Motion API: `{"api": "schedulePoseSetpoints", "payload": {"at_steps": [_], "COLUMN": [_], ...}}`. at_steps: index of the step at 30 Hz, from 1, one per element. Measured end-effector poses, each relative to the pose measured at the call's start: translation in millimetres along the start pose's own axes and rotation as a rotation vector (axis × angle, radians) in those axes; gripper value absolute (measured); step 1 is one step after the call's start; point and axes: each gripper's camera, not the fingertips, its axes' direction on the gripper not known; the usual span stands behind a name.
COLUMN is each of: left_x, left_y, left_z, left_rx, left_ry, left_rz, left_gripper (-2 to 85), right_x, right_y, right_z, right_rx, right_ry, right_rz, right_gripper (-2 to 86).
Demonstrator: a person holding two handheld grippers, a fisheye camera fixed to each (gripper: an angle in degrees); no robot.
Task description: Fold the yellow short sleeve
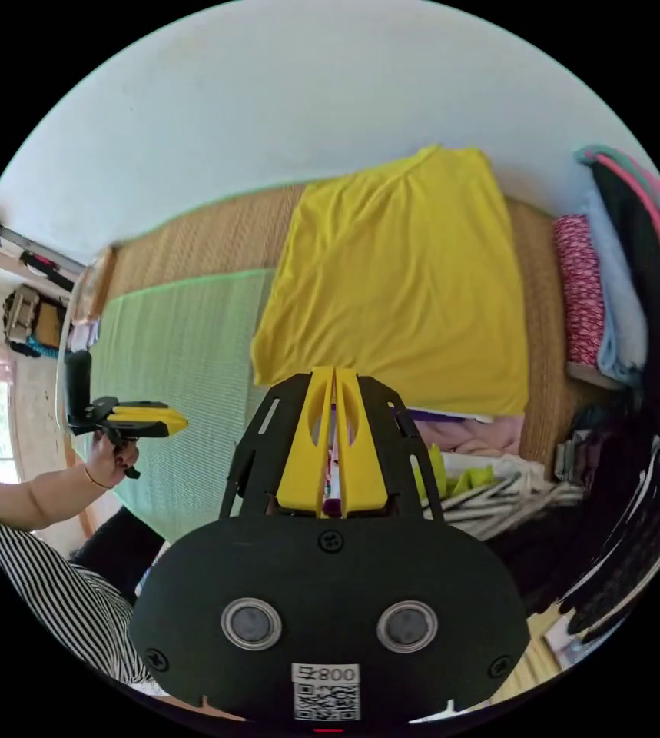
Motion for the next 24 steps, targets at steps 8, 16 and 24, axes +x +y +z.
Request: {"api": "schedulePoseSetpoints", "payload": {"at_steps": [8, 16, 24], "left_x": [29, 16, -19], "left_y": [119, 219, 270], "left_z": [7, 51, 50], "left_rx": [-0.309, -0.525, -0.450], "left_ry": [-0.370, -0.535, -0.397], "left_rz": [0.255, 0.397, 0.253], "left_gripper": [0.1, 0.2, 0.2], "right_x": [-68, -98, -113], "right_y": [212, 294, 348], "right_z": [-90, -22, 8], "right_rx": [0.362, 0.270, 0.326], "right_ry": [0.282, 0.294, 0.314], "right_rz": [0.270, 0.433, 0.422], "right_gripper": [1.3, 7.7, 8.4]}}
